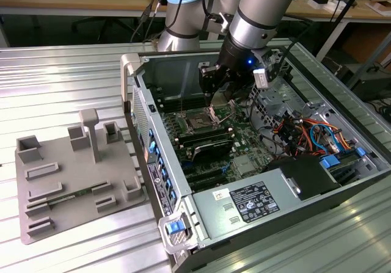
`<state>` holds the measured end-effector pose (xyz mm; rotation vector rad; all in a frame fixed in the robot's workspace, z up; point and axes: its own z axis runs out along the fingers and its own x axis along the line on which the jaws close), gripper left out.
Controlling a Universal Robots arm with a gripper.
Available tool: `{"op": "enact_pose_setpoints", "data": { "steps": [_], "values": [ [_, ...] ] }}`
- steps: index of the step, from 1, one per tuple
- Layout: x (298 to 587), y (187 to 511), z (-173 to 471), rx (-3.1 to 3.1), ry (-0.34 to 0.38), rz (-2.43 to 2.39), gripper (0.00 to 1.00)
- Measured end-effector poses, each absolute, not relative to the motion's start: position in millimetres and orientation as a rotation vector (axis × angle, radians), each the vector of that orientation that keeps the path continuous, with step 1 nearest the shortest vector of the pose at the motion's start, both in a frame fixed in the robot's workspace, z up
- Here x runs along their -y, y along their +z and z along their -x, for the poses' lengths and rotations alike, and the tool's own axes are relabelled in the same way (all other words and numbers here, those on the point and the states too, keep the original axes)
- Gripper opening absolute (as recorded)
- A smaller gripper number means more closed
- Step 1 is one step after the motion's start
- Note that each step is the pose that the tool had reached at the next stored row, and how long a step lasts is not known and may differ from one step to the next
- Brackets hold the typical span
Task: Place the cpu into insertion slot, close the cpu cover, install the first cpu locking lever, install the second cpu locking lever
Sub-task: 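Place the cpu into insertion slot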
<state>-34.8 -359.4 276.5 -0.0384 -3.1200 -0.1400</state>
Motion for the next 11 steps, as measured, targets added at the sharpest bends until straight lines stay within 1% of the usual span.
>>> {"op": "enact_pose_setpoints", "data": {
  "steps": [11],
  "values": [
    [359.4, 274.2, 41.0, 3.120, -0.140, 0.038, 0.55]
  ]
}}
